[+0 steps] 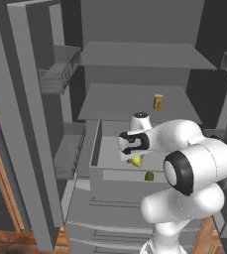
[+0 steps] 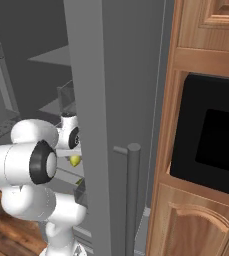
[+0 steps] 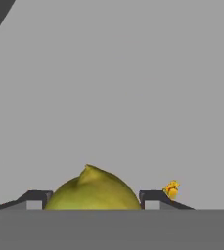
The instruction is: Place the lemon and cucumber inside the fridge drawer. Close the drawer after placing the vegetables.
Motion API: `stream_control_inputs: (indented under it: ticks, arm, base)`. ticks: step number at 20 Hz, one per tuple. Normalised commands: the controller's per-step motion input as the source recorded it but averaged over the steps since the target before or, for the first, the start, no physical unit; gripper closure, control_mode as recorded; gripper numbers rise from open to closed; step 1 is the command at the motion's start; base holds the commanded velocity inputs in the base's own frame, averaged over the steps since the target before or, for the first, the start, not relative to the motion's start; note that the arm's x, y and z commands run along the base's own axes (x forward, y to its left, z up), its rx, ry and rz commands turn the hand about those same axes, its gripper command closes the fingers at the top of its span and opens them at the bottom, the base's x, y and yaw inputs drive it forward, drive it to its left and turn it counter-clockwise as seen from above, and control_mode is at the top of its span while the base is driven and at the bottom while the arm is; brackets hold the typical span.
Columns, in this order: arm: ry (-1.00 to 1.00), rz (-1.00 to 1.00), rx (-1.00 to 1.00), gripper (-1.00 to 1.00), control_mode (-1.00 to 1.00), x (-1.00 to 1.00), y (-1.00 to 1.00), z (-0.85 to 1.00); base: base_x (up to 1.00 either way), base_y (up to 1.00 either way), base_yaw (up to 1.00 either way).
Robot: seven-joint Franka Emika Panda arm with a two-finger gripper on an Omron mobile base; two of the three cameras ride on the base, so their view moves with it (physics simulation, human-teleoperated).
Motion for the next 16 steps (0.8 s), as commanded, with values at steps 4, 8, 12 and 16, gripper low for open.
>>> stream_control_inputs:
  ticks: [4,8,12,16]
  arm:
    - [0.0,-0.03,0.0,1.0,-1.0,0.07,0.0,-0.52]
    - [0.0,-0.01,0.0,-1.0,-1.0,0.0,0.0,-0.45]
    - [0.0,0.0,0.0,-1.0,-1.0,0.0,0.0,-0.37]
    - [-0.01,0.0,0.0,-1.0,-1.0,0.0,0.0,-0.05]
  base:
    - [0.0,0.0,0.0]
    - [0.0,0.0,0.0]
    - [0.0,0.0,0.0]
    - [0.0,0.0,0.0]
